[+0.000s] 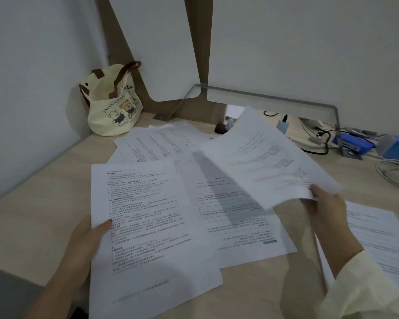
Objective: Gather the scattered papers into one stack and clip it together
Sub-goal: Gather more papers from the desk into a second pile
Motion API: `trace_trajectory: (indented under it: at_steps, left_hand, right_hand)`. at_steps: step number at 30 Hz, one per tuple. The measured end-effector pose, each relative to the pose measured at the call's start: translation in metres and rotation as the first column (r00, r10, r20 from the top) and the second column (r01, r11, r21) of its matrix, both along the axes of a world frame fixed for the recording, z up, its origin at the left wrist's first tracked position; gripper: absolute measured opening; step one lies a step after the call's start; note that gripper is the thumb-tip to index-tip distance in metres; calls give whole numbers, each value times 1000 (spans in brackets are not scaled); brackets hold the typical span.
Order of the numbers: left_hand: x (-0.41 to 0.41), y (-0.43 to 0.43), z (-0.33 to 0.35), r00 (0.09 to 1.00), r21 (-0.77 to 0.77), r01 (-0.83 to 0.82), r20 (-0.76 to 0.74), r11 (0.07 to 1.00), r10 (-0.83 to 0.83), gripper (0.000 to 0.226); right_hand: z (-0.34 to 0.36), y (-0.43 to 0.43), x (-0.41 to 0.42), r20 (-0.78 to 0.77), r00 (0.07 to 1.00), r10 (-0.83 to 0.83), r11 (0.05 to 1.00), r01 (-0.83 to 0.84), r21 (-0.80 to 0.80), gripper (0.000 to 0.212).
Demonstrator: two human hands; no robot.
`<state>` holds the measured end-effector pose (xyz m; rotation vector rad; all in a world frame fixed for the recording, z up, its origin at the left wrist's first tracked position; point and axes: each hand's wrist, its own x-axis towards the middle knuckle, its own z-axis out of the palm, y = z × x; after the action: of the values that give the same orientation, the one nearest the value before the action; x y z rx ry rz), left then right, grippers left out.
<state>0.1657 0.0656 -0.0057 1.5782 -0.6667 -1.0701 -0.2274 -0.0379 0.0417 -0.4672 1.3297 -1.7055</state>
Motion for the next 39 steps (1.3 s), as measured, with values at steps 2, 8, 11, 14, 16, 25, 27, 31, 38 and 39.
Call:
trace_trajectory:
  at_steps: [2, 8, 11, 14, 16, 25, 27, 31, 38, 39]
  left_hand:
    - [1, 1, 0, 1000, -6, 4, -8, 1000, -4, 25]
    - [5, 0, -5, 1000, -3, -4, -9, 1000, 4, 33]
    - [6, 0, -8, 1000, -3, -2, -4, 1000, 2, 33]
    - [6, 0, -8, 1000, -7, -3, -7, 1000, 3, 33]
    - [6, 0, -8, 1000, -19, -5, -13, 1000, 5, 33]
    - [8, -1, -12, 999, -42, 3, -43, 999, -4, 35]
    - [9, -1, -12, 999, -45, 1, -40, 999, -3, 36]
    - [10, 1, -12, 999, -57, 17, -31, 998, -19, 37]
    - [10, 1, -11, 999, -48, 30, -41, 998, -32, 33]
    - [10, 1, -11, 999, -49, 31, -42, 998, -33, 33]
  right_hand:
    - [1, -2, -4, 162, 987, -2, 1000, 7, -26, 15]
    - [-6, 4, -2, 99, 986, 135, 990, -139, 32, 31]
    - [-14, 19, 10, -80, 974, 213, 969, -200, 148, 35]
    - [-26, 37, 24, -318, 909, 270, 949, -195, 249, 20]
    - [-34, 44, 28, -538, 789, 297, 937, -132, 324, 15]
    - [-38, 51, 38, -721, 253, 645, 729, 78, 680, 69]
    - [-36, 46, 39, -662, 362, 656, 703, 26, 711, 64]
    - [-37, 48, 42, -698, 397, 595, 773, -46, 633, 28]
    - [-13, 56, 40, -642, 753, 144, 983, -36, 178, 8]
    - [-9, 54, 37, -603, 794, 74, 992, 3, 126, 10]
